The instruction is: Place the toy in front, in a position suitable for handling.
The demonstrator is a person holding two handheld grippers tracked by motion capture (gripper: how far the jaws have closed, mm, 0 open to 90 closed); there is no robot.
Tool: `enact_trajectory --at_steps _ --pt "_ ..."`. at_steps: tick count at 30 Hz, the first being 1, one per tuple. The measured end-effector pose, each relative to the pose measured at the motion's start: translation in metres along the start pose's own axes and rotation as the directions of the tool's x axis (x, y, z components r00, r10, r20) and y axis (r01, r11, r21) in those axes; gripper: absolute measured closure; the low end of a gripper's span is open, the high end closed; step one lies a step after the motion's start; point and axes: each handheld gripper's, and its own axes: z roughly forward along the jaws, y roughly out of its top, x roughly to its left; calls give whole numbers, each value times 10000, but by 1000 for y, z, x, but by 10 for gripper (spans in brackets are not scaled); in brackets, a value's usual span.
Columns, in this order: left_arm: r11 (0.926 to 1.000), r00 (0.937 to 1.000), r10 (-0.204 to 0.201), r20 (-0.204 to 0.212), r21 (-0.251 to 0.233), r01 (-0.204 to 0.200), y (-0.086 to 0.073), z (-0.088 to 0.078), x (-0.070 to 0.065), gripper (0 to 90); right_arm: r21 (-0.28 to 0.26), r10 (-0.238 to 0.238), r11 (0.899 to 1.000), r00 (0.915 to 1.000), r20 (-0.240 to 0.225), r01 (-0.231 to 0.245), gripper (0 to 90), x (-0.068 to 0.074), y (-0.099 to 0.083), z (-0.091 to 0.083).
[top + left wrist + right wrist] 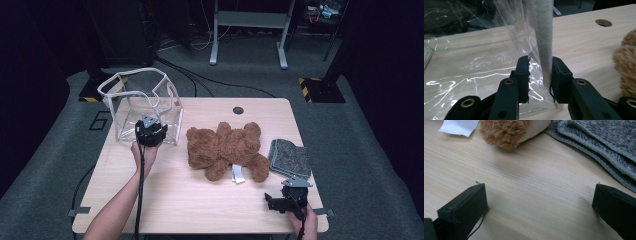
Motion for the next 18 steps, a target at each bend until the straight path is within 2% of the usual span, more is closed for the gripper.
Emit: enact_trajectory --at_steps 5,6,8,12,14,16,18 --pt "9999 9999 -108 112 89 107 4 6 9 712 1 -2 10000 10000 -2 2 0 0 0 0" --pt "9997 9997 -239 87 28 239 5 8 10 718 -2 0 10000 10000 -6 0 0 0 0 0" --pt "9999 9999 -158 31 52 158 6 10 14 722 1 -8 10000 10000 21 8 0 0 0 0" --pt "9994 9996 -286 -8 186 286 9 14 21 732 -2 -3 10000 10000 1 3 0 0 0 0" --pt "9994 9995 -293 -64 156 294 11 15 25 734 1 1 10000 10000 2 -1 0 0 0 0" --pt "9999 9993 -148 -338 31 149 11 18 27 738 7 -2 10000 10000 -6 2 0 0 0 0" --pt "9986 9984 -515 -228 75 517 11 20 31 739 8 0 10000 10000 -6 0 0 0 0 0"
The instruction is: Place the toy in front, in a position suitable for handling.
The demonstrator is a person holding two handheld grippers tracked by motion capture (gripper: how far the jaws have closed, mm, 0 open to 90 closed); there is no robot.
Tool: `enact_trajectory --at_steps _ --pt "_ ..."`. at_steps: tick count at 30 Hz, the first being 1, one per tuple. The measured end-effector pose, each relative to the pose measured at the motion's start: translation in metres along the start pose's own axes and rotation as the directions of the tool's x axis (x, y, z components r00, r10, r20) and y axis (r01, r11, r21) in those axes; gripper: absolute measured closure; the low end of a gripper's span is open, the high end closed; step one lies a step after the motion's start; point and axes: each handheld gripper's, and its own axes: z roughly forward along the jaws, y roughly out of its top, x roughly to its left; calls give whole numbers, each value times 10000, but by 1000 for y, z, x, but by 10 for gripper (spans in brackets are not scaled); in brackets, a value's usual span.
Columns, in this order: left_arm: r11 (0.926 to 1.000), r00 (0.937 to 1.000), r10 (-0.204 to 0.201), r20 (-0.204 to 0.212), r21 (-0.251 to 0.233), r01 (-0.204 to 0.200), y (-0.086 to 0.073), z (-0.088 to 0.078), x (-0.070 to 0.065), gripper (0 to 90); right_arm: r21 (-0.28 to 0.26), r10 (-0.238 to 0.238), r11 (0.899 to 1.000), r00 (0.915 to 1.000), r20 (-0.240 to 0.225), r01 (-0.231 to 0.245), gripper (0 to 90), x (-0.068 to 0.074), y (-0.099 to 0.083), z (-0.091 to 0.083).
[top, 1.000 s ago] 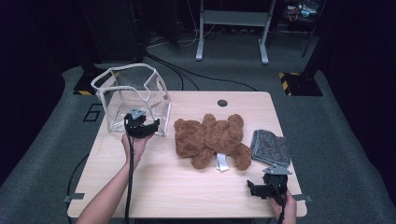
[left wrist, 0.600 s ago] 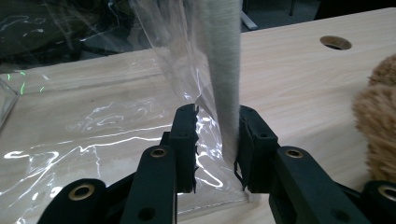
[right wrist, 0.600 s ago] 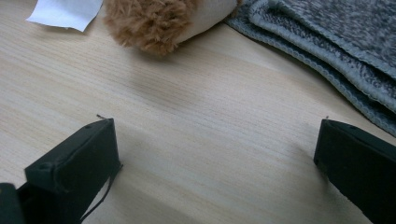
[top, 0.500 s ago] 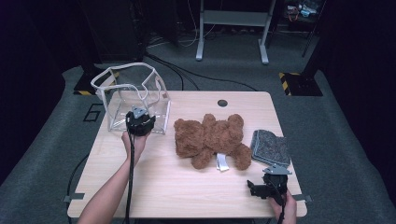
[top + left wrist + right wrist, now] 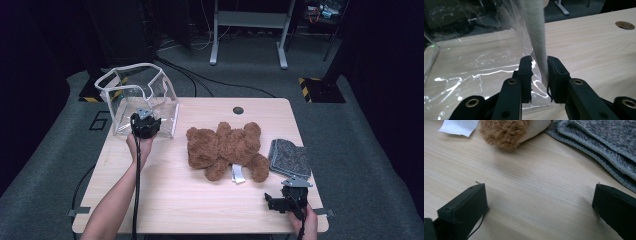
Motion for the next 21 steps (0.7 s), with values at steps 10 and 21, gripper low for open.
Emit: enact_trajectory --at_steps 10,21 --pt "9988 9986 -468 -233 163 472 9 12 7 744 -5 1 10000 10000 6 -1 0 0 0 0" --pt "9991 9976 -312 -613 255 328 9 20 7 740 -6 -10 10000 10000 25 10 0 0 0 0"
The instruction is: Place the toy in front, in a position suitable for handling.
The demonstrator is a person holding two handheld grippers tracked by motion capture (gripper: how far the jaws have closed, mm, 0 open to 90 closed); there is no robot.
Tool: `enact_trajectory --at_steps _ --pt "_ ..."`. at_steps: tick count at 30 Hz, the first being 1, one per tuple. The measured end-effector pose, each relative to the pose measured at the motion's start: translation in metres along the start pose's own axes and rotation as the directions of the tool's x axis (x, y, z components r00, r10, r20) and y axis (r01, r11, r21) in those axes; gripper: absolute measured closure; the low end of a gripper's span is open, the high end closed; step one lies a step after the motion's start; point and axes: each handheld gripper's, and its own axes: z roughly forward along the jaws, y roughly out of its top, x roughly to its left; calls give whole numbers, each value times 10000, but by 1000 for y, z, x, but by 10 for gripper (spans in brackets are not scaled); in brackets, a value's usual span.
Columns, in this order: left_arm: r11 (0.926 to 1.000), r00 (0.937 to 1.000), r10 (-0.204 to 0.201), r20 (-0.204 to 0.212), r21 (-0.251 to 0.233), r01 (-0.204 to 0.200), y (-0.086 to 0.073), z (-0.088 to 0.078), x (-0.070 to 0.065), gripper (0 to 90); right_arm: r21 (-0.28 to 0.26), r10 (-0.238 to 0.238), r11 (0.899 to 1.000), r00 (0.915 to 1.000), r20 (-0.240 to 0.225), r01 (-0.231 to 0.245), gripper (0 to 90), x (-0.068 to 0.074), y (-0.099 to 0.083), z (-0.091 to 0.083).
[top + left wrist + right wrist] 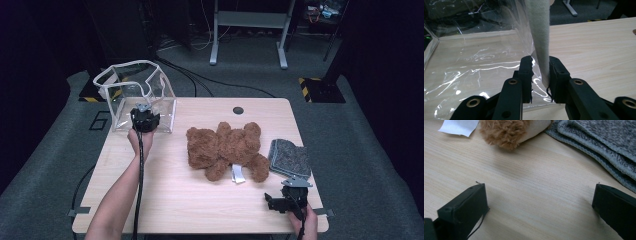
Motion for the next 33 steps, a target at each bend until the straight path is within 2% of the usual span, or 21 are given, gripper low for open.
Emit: enact_trajectory --at_steps 2,5,6,7,14,19,23,25,27,30,33 --pt "9999 9999 -95 -85 -94 94 0 2 -1 739 2 8 10000 10000 -22 -8 0 0 0 0" --pt "9998 9998 -203 -46 60 204 1 4 1 738 -4 11 10000 10000 -26 -11 0 0 0 0" --pt "9991 9992 -396 -64 139 397 2 4 1 737 11 8 10000 10000 -25 -8 0 0 0 0" --pt "9995 9995 -282 -121 141 284 3 5 1 737 11 8 10000 10000 -25 -8 0 0 0 0" --pt "9996 9994 -206 -279 192 211 5 10 -1 735 1 8 10000 10000 -20 -8 0 0 0 0" --pt "9990 9990 -414 -148 183 417 4 8 -2 705 -3 0 10000 10000 2 0 0 0 0 0" --pt "9994 9995 -287 -120 185 290 4 1 -4 591 -15 16 10000 10000 -26 -16 0 0 0 0" --pt "9996 9999 -71 -94 263 73 4 -1 -6 496 0 11 10000 10000 -20 -11 0 0 0 0" --pt "9989 9998 181 67 434 -184 2 -5 -9 445 3 11 10000 10000 -23 -11 0 0 0 0" --pt "9959 9986 -53 521 907 6 0 -8 -11 365 2 9 10000 10000 -22 -9 0 0 0 0" --pt "9961 9968 267 749 822 -328 -6 -15 -14 329 0 6 10000 10000 -23 -6 0 0 0 0"
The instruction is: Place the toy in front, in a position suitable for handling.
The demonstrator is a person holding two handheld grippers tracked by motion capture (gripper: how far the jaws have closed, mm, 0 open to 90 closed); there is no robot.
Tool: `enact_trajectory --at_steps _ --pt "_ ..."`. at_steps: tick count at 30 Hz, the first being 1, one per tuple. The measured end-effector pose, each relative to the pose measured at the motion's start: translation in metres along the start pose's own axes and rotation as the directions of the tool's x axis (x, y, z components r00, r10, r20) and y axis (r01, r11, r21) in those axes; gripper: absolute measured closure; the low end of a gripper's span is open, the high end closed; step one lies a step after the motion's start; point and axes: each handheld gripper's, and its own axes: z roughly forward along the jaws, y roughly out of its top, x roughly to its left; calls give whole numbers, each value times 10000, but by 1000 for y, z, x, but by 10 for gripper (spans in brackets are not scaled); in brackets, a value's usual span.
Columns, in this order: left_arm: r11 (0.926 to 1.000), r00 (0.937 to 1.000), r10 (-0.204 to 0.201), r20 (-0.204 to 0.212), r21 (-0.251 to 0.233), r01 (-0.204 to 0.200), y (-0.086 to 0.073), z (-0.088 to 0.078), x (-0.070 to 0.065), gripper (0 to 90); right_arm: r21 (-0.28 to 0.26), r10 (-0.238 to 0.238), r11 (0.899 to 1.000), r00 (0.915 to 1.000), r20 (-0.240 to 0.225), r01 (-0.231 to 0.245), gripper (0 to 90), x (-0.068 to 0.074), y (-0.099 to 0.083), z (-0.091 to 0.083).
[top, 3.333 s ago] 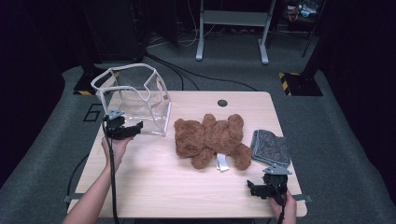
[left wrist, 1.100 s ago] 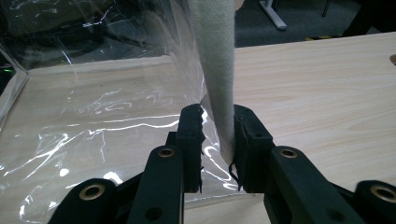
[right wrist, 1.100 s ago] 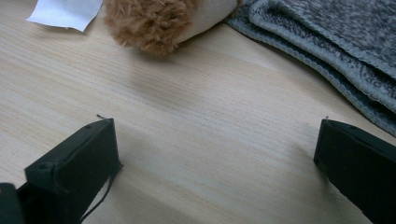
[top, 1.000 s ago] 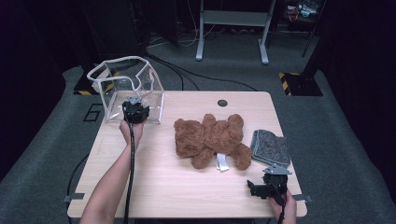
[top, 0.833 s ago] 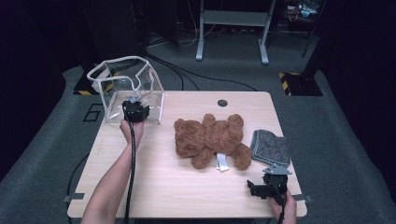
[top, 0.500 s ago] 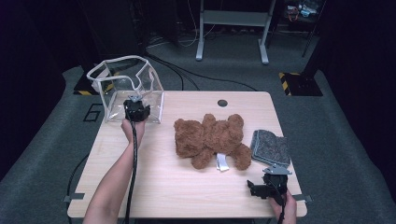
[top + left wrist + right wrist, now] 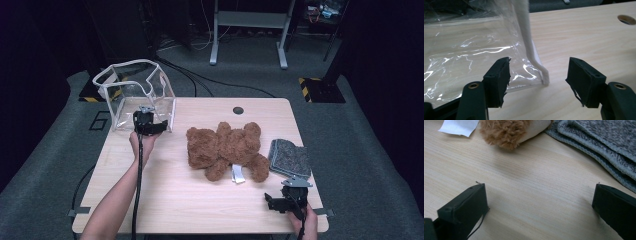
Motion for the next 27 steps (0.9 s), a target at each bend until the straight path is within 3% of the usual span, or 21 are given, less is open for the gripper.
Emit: enact_trajectory --at_steps 3,5,6,8,15,23,25,27 --pt "9998 9988 -120 467 175 112 -4 -4 -3 274 -8 -13 10000 10000 -3 13 0 0 0 0" --pt "9996 9986 269 463 -52 -266 -9 -11 -7 265 -20 -59 10000 10000 -2 59 0 0 0 0" --pt "9992 9977 382 561 112 -389 -9 -12 -8 243 -24 -56 10000 10000 1 56 0 0 0 0" --pt "9992 9954 323 903 203 -342 -12 -16 -10 197 -23 -65 10000 10000 22 65 0 0 0 0" --pt "9941 9855 1081 1311 -134 -1073 -32 -33 -28 178 -21 -71 10000 10000 15 71 0 -1 0 0" --pt "9845 9682 1737 1801 -548 -1664 -54 -51 -47 164 -30 -103 9999 9999 -9 103 0 -1 0 0" --pt "9827 9622 1839 2008 -574 -1759 -58 -55 -51 162 10 17 10000 10000 8 -17 0 0 0 0" --pt "9801 9523 1983 2318 -536 -1911 -61 -61 -55 161 -37 91 10000 9998 191 -90 0 2 0 0"
